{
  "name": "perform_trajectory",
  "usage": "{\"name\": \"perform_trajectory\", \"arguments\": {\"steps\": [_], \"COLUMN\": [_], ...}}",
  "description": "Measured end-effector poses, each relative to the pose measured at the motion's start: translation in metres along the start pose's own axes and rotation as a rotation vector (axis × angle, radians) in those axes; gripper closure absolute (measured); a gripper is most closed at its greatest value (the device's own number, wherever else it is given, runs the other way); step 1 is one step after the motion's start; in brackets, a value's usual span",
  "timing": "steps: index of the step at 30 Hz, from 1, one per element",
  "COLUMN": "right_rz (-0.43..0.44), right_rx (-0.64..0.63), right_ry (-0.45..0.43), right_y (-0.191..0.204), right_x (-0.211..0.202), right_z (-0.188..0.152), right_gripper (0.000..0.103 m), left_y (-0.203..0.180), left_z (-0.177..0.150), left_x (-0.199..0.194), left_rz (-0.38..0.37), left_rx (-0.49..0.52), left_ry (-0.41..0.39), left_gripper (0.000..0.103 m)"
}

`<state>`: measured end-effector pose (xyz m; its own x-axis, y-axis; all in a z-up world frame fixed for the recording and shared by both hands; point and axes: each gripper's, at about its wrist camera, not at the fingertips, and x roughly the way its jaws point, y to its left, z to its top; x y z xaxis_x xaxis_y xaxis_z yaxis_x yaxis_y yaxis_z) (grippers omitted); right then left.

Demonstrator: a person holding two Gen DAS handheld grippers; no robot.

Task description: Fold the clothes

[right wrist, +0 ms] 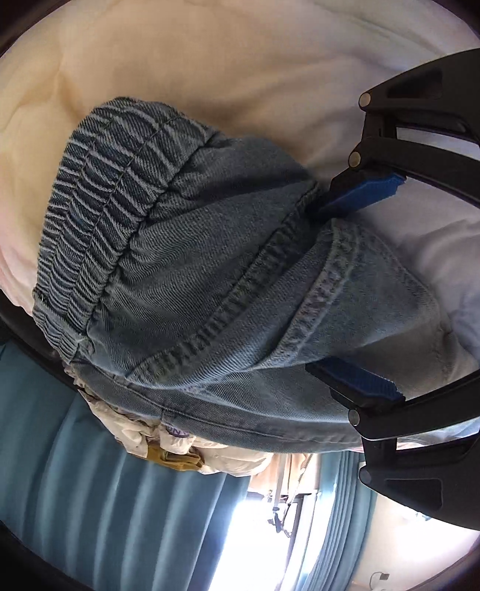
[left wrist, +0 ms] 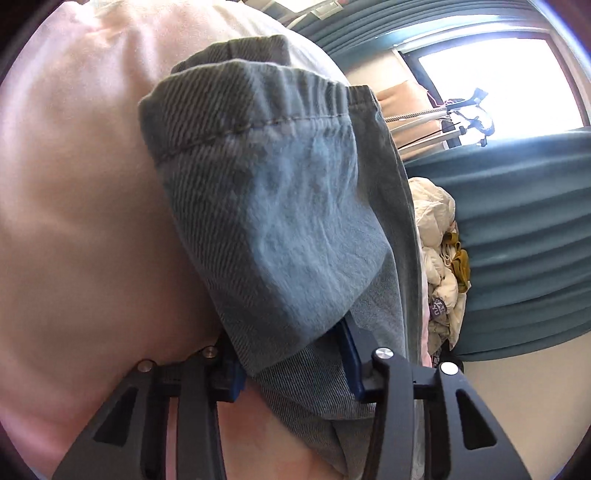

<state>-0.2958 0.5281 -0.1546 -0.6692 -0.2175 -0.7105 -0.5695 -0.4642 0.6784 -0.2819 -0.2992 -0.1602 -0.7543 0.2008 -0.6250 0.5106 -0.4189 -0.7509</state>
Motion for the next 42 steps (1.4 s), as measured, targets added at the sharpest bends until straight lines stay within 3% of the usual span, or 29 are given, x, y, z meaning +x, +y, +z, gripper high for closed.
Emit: {"name": "perform_trajectory", "arguments": {"steps": [3,5,7,9,10,13,24,28,33,37,42], "right_rz": [-0.037,-0.071,-0.104,-0.119,-0.121,-0.119,0.02,0.049,0.03,-0.02,-0.019], "right_rx": [-0.027,-0.061,-0.1,-0.121,-0.125,-0.143,-0.136,-0.108,-0.056,0.035,-0.007], "right_ry": [-0.075,-0.146,-0.215,-0.258,-0.274,-0.31,-0.271,-0.239,-0.223,-0.156,-0.121], "right_y": [0.004,0.013,0.022,0.032,0.036,0.047,0.059,0.038,-0.003,-0.049,-0.057], "right_x": [0.006,0.001,-0.008,-0.021,-0.028,-0.052,-0.152,-0.18,-0.186,-0.167,-0.158], "right_z": [-0.006,-0.014,-0.021,-0.025,-0.026,-0.029,-0.037,-0.054,-0.083,-0.094,-0.092], "right_gripper": [0.026,0.036,0.071,0.088,0.091,0.093,0.094,0.094,0.094,0.094,0.09], "left_y": [-0.007,-0.007,-0.009,-0.016,-0.021,-0.031,-0.031,-0.006,0.033,0.063,0.07], "left_z": [0.006,0.01,0.012,0.012,0.012,0.013,0.016,0.006,-0.008,-0.016,-0.021], "left_x": [0.006,-0.001,-0.008,-0.02,-0.026,-0.052,-0.146,-0.166,-0.186,-0.167,-0.162], "left_rz": [0.032,0.038,0.034,0.025,0.018,0.004,0.02,0.039,0.064,0.122,0.148], "left_rx": [0.013,-0.019,-0.048,-0.038,-0.021,0.012,0.053,0.061,0.063,0.07,0.124], "left_ry": [-0.019,-0.035,-0.054,-0.081,-0.092,-0.109,-0.097,-0.066,-0.021,0.021,0.031], "left_gripper": [0.078,0.087,0.091,0.092,0.092,0.093,0.093,0.093,0.093,0.092,0.089]}}
